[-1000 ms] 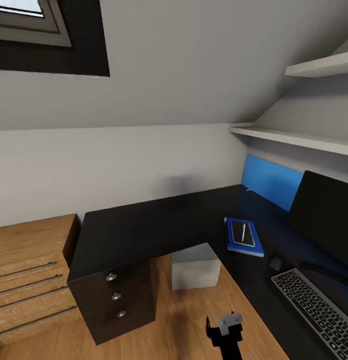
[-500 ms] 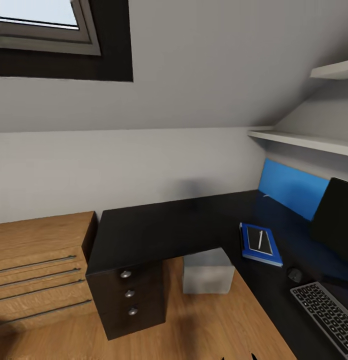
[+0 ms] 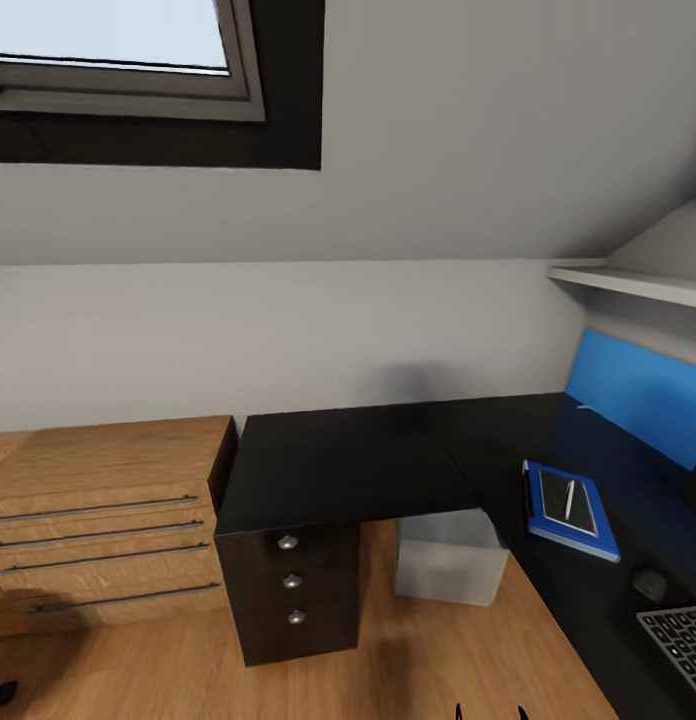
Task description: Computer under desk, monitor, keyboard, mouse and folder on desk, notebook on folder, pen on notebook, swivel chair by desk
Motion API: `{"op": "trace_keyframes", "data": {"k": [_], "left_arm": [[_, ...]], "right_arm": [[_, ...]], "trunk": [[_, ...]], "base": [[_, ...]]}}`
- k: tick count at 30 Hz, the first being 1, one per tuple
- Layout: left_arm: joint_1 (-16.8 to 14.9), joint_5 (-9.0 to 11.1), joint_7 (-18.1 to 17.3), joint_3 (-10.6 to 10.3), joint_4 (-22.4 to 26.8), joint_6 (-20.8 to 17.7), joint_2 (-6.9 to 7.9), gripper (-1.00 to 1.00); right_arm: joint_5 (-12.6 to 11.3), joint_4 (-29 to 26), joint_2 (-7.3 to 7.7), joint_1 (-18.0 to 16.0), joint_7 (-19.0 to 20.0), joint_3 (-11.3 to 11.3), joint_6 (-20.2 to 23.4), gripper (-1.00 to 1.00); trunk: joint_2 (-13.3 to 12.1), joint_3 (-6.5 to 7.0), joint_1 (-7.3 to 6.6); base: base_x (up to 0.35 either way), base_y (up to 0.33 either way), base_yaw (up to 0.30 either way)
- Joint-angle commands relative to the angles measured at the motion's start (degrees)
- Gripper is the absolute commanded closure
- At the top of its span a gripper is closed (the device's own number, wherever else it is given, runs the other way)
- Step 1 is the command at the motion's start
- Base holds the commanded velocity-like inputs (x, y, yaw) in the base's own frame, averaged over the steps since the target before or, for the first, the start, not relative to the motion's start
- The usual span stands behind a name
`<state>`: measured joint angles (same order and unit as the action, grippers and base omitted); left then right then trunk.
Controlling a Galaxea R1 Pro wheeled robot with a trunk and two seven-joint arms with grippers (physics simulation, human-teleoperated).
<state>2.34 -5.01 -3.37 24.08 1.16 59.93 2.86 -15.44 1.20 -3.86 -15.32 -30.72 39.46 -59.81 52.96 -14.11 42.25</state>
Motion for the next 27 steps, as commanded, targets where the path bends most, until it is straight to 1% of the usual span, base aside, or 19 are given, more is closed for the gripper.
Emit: {"op": "trace_keyframes", "data": {"k": [1, 5, 12, 16, 18, 20, 27], "left_arm": [[0.0, -0.4, -0.2, 0.6, 0.1, 0.1, 0.04, -1.0], [0.0, -0.4, -0.3, 0.7, 0.1, 0.1, 0.02, -1.0], [0.0, -0.4, -0.4, 0.7, 0.1, 0.1, 0.01, -1.0], [0.0, -0.4, -0.3, 0.6, 0.1, -3.0, 0.03, -1.0], [0.0, -0.4, -0.2, 0.6, 0.2, -3.7, 0.07, -1.0], [0.0, -0.4, -0.2, 0.7, 0.2, -4.4, 0.09, -1.0], [0.0, -0.4, -0.1, 0.7, 0.2, -4.8, 0.12, -1.0]], "right_arm": [[-0.3, 0.1, -0.08, -0.1, -1.2, 0.6, -0.2, -1.0], [-0.2, 0.1, -0.16, -0.1, -1.6, 0.7, 0.0, -1.0], [-0.3, 0.1, -0.16, -0.1, -1.7, 0.6, 0.0, -1.0], [-0.4, 0.1, -0.28, -0.1, -1.8, 0.7, 0.1, -1.0], [-0.5, 0.1, -0.29, -0.1, -1.8, 0.6, 0.1, -1.0], [-0.6, 0.1, -0.28, -0.1, -1.9, 0.6, 0.0, -1.0], [-0.6, 0.1, -0.31, -0.1, -2.0, 0.6, 0.0, -1.0]], "trunk": [[0.0, -0.04, 0.01], [0.0, -0.01, 0.01], [0.0, -0.01, 0.01], [0.0, 0.0, 0.01], [0.0, 0.03, 0.01], [0.0, 0.07, 0.01], [0.0, 0.12, 0.01]], "base": [[0.0, 0.0, 0.221], [0.0, 0.0, 0.101], [0.0, 0.0, 0.009], [-0.002, 0.0, 0.012], [-0.056, 0.0, 0.117], [-0.206, 0.0, 0.205], [-0.32, 0.0, 0.269]]}}
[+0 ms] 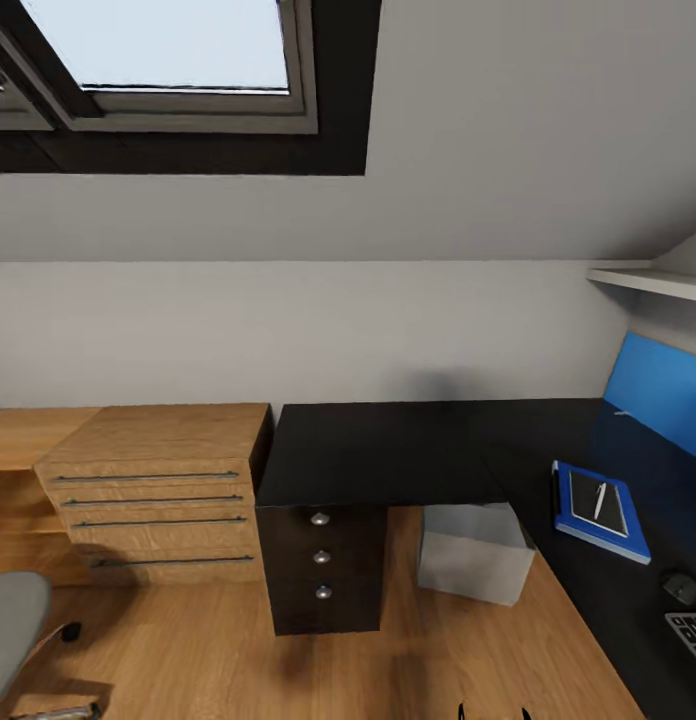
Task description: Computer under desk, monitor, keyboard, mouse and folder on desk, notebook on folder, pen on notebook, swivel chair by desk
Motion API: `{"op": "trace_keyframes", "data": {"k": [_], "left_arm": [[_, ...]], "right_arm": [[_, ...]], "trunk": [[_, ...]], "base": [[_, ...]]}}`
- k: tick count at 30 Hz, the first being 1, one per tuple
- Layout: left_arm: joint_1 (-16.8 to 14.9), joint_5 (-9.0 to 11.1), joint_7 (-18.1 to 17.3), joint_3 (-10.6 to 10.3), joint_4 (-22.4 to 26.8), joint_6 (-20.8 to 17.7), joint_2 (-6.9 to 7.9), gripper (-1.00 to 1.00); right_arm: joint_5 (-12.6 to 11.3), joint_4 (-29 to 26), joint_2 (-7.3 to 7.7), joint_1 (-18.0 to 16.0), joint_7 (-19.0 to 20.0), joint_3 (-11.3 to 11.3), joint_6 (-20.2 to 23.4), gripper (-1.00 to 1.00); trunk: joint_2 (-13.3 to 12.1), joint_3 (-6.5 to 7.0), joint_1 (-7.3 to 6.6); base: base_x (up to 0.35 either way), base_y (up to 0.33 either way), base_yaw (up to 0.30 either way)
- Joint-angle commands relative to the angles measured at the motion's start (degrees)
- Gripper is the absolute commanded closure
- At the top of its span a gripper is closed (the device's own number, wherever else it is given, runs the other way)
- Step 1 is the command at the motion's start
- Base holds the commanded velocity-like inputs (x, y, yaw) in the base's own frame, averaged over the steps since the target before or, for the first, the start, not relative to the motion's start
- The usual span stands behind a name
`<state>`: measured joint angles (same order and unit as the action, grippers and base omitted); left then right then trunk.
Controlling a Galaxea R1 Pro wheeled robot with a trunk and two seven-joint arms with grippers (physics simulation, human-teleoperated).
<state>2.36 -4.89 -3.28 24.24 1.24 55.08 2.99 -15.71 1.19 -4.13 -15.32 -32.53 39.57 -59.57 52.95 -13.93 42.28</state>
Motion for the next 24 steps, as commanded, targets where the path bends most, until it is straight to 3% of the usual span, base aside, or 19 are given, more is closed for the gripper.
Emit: {"op": "trace_keyframes", "data": {"k": [1, 12, 24], "left_arm": [[0.0, -0.5, -0.2, 0.6, 0.1, 0.0, 0.0, -1.0], [0.0, -0.4, -0.2, 0.6, 0.1, -0.1, 0.0, -1.0], [0.0, -0.4, -0.2, 0.5, 0.1, -0.1, -0.11, -1.0]], "right_arm": [[-0.4, 0.1, -0.04, -0.1, -0.2, 0.5, -0.2, -1.0], [-0.4, 0.1, 0.0, -0.1, -0.2, 0.4, -0.2, -1.0], [-0.3, 0.1, -0.01, -0.1, -0.2, 0.4, -0.2, -1.0]], "trunk": [[0.1, -0.06, -0.03], [0.1, -0.06, -0.03], [0.1, -0.06, -0.03]], "base": [[-0.332, 0.0, 0.28], [-0.323, -0.007, 0.284], [-0.027, -0.065, 0.287]]}}
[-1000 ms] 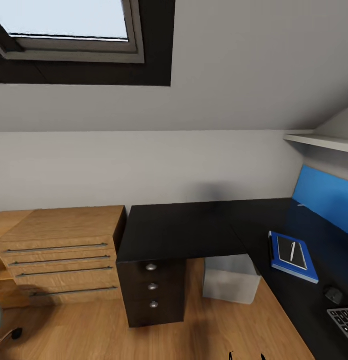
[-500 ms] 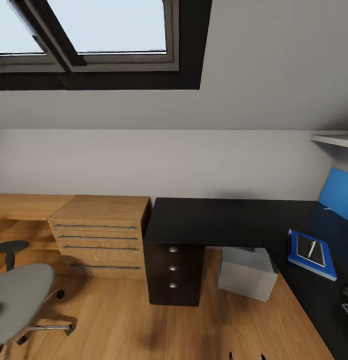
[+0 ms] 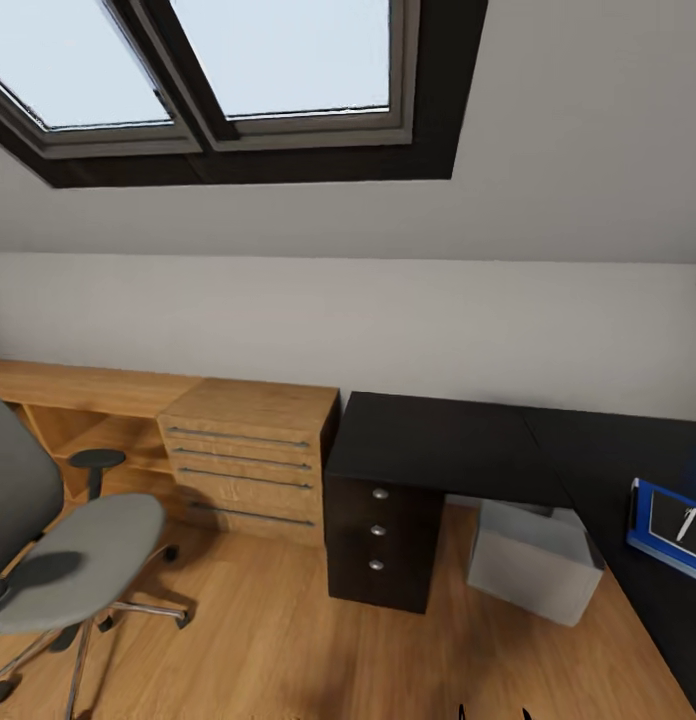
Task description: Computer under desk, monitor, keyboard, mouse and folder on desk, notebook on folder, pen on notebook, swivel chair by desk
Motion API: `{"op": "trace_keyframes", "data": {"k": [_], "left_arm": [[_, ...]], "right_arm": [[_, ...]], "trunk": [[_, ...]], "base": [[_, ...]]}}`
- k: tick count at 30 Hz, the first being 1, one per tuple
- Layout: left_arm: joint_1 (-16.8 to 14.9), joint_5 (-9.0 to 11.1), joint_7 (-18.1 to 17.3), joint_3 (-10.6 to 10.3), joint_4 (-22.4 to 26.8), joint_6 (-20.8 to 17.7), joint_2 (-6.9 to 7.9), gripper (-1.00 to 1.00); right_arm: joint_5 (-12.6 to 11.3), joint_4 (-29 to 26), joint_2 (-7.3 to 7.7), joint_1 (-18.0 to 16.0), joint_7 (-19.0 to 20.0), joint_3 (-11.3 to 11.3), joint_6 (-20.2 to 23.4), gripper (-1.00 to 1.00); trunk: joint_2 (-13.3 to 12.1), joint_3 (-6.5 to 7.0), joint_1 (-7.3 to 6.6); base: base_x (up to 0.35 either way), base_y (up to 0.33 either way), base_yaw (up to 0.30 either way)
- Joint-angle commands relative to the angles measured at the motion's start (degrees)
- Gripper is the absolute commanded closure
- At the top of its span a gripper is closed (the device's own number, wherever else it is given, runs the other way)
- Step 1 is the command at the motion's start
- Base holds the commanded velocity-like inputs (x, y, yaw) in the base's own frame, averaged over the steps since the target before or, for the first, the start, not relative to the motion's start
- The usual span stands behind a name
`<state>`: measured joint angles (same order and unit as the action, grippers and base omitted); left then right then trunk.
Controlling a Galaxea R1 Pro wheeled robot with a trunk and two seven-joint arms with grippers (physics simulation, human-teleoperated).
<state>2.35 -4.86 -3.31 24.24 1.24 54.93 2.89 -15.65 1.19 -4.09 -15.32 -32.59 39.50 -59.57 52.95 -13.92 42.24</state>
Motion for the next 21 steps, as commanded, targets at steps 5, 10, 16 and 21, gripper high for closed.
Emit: {"op": "trace_keyframes", "data": {"k": [5, 10, 16, 21], "left_arm": [[0.0, -0.5, -0.3, 0.5, 0.1, -0.2, -1.2, -1.0], [0.0, -0.4, -0.2, 0.4, 0.2, -0.4, -1.38, -1.0], [0.0, -0.4, -0.2, 0.4, 0.3, -2.0, -1.36, -1.0], [0.0, -0.4, -0.3, 0.4, 0.3, -2.5, -1.26, -1.0]], "right_arm": [[-0.3, 0.1, -0.04, -0.1, -0.2, 0.5, -0.1, -1.0], [-0.4, 0.1, 0.03, -0.1, -0.2, 0.4, -0.1, -1.0], [-0.4, 0.0, 0.1, -0.1, -0.2, 0.3, 0.1, -1.0], [-0.4, 0.0, 0.13, -0.1, -0.2, 0.3, 0.1, -1.0]], "trunk": [[0.1, -0.06, 0.01], [0.1, -0.12, 0.01], [0.1, -0.38, 0.01], [0.1, -0.65, 0.01]], "base": [[-0.001, -0.003, 0.287], [0.0, 0.0, 0.283], [0.0, 0.0, 0.257], [0.0, 0.0, 0.237]]}}
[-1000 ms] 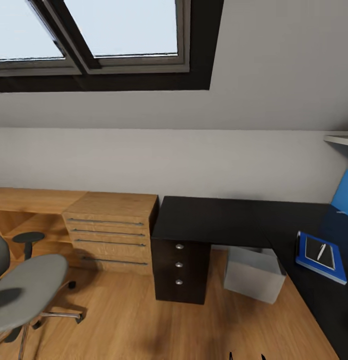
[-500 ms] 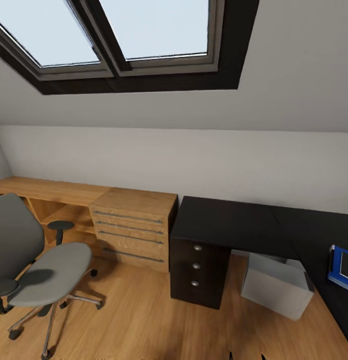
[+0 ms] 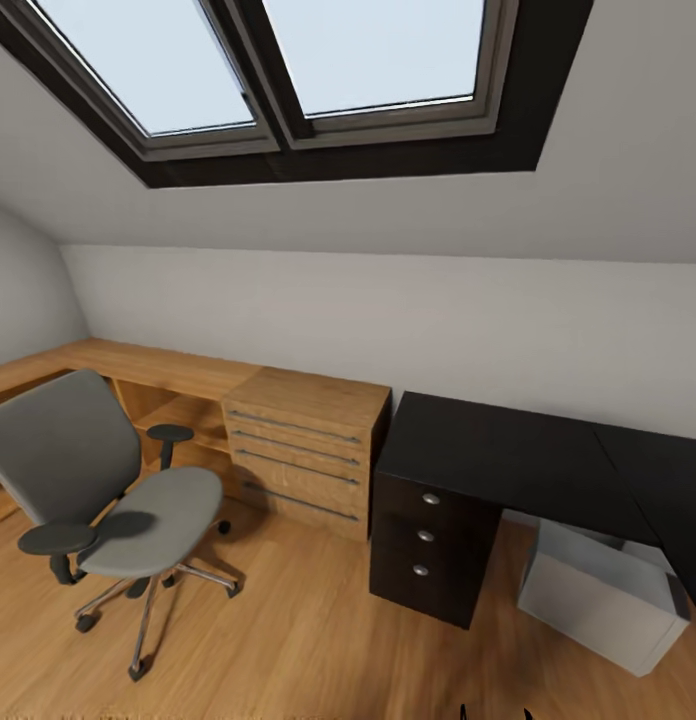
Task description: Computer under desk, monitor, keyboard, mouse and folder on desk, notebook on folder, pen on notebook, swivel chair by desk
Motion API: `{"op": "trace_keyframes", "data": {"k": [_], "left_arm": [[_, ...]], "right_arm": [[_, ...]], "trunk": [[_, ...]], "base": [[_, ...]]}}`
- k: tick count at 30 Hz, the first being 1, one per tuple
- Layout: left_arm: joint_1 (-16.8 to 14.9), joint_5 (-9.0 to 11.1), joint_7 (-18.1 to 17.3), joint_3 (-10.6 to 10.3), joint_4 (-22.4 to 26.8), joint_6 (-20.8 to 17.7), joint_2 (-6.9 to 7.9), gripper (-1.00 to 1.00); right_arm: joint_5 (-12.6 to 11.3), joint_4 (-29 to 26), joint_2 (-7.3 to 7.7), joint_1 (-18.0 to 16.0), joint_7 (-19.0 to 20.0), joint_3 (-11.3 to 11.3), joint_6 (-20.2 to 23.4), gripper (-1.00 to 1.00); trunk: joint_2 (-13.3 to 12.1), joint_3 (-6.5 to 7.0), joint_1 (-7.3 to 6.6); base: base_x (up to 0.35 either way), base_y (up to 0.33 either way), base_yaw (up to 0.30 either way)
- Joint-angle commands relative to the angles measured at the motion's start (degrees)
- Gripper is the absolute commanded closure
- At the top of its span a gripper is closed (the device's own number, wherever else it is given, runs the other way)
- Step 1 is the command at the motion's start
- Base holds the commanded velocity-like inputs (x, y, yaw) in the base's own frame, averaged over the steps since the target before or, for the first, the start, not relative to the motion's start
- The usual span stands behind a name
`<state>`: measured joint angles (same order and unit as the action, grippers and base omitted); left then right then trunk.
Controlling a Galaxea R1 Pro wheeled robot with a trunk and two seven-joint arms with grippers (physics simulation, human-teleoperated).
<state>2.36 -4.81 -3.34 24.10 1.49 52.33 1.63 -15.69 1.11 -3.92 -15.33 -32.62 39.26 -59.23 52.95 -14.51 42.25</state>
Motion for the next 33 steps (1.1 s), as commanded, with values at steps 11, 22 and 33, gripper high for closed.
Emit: {"op": "trace_keyframes", "data": {"k": [11, 22, 33], "left_arm": [[0.0, -0.7, -0.6, 0.5, 0.1, -0.2, 0.2, -1.0], [0.0, 1.7, -0.2, 1.9, 0.2, 2.6, 1.04, -1.0], [0.0, 4.5, -0.2, 3.3, 3.4, 3.1, 1.07, -1.0]], "right_arm": [[-0.2, 0.1, 0.05, -0.1, -0.1, 0.6, -0.2, -1.0], [0.0, 0.1, 0.15, -0.1, 0.0, 0.7, -0.2, -1.0], [0.1, 0.1, 0.48, -0.1, 0.2, 0.7, -0.2, -1.0]], "trunk": [[0.0, -0.75, 0.01], [0.0, -1.49, 0.01], [0.0, -2.25, 0.01]], "base": [[0.0, 0.0, 0.211], [0.0, 0.0, 0.196], [0.0, 0.0, 0.192]]}}
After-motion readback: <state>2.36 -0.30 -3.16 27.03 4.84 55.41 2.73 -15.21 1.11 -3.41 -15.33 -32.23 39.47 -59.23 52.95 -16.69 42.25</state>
